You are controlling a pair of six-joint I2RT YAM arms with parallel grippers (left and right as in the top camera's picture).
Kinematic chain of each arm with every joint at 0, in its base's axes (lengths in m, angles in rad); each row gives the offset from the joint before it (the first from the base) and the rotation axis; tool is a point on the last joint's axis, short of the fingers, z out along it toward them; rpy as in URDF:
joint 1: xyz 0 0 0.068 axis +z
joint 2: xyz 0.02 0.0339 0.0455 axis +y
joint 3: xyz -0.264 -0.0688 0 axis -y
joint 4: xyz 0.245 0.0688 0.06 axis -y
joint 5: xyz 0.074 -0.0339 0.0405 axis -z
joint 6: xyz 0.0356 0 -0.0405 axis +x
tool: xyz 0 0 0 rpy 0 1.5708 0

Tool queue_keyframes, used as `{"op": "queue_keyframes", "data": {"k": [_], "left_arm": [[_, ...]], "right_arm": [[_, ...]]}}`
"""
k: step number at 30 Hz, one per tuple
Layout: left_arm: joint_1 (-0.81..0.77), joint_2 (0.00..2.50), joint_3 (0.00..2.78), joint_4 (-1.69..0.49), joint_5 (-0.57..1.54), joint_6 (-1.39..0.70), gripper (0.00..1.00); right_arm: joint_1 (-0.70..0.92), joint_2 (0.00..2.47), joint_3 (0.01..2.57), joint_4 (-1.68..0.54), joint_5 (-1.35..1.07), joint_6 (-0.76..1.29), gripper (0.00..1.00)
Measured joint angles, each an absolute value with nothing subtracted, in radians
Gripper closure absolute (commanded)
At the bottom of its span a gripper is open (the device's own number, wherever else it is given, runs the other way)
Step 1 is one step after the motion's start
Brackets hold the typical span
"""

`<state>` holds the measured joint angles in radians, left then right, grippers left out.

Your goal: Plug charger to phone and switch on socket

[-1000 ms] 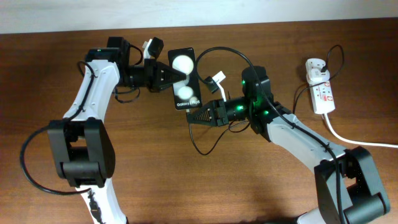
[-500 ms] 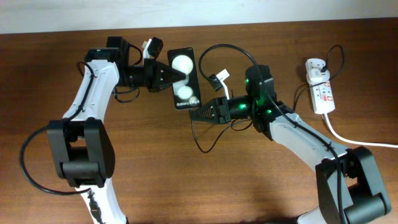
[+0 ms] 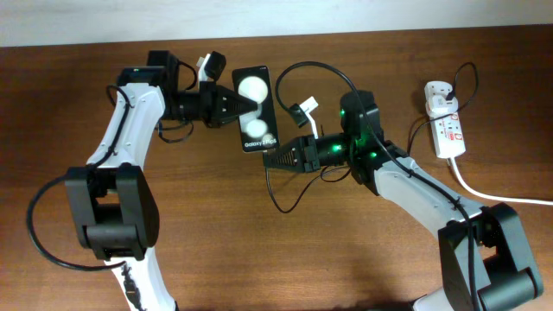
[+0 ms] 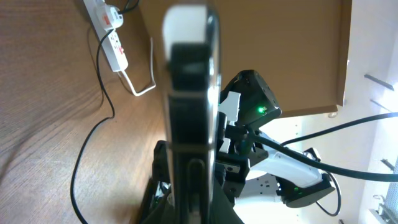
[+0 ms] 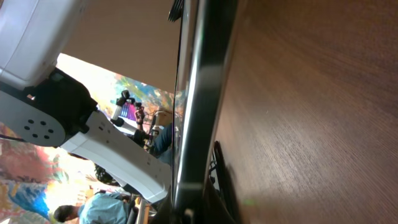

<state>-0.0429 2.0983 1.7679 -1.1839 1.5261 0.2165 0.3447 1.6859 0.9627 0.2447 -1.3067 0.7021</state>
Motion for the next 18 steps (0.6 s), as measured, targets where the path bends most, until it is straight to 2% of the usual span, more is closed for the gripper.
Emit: {"op": "queue_keyframes", "data": {"k": [18], "left_arm": [[-0.033, 2.098, 1.768, -1.157, 1.521, 0.214, 1.0]], "right_arm": [[0.35, 1.686, 0.963, 0.218, -1.307, 0.699, 0.96]]}}
